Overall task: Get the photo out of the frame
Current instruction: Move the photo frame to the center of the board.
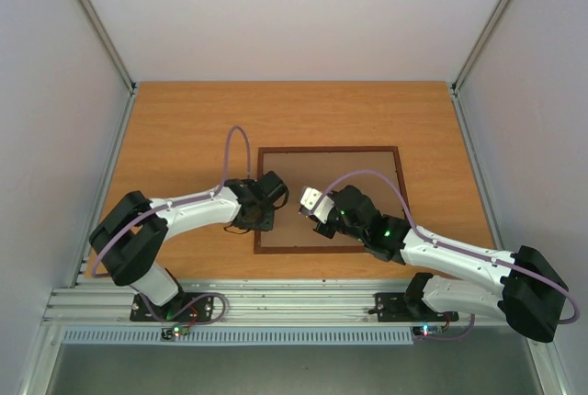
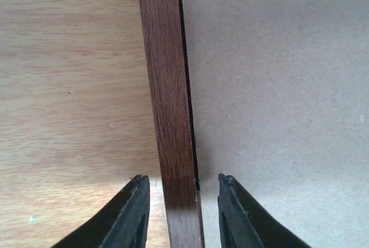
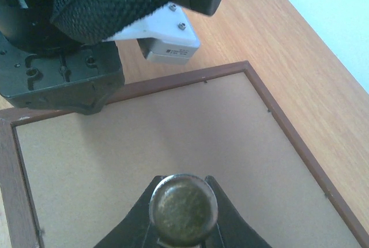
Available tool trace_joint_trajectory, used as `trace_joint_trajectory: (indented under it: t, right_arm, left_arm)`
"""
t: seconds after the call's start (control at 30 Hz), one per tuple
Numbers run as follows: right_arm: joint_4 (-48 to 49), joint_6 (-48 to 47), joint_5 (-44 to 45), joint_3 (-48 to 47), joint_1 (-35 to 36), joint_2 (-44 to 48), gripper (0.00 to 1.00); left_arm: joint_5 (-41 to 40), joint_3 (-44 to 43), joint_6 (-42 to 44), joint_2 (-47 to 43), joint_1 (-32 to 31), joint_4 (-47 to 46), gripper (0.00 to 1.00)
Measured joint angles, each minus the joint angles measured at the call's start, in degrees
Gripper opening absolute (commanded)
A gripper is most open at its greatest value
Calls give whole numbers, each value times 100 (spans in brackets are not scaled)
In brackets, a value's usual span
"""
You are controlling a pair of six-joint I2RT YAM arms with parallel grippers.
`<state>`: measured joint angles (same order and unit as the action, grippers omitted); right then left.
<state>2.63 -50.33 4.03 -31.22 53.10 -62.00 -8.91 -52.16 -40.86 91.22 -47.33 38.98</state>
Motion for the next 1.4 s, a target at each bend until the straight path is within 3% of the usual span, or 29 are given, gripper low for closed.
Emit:
trace_joint_trajectory:
  t: [0.17, 0.43, 1.0, 1.4]
  right_arm:
    - [2, 24, -2, 0, 0, 0, 1]
    - [103, 39, 0, 2, 0, 2, 1]
    - [125, 48, -44, 7, 0, 2, 1]
    - [151, 181, -374, 46, 0, 81, 1]
  left_arm:
    - [31, -9, 37, -98, 70, -2, 51]
    - [212, -247, 221, 44, 654, -79, 50]
    - [699, -664, 680, 813, 1121, -448, 11]
    - [1169, 354, 662, -70, 1123, -726, 10]
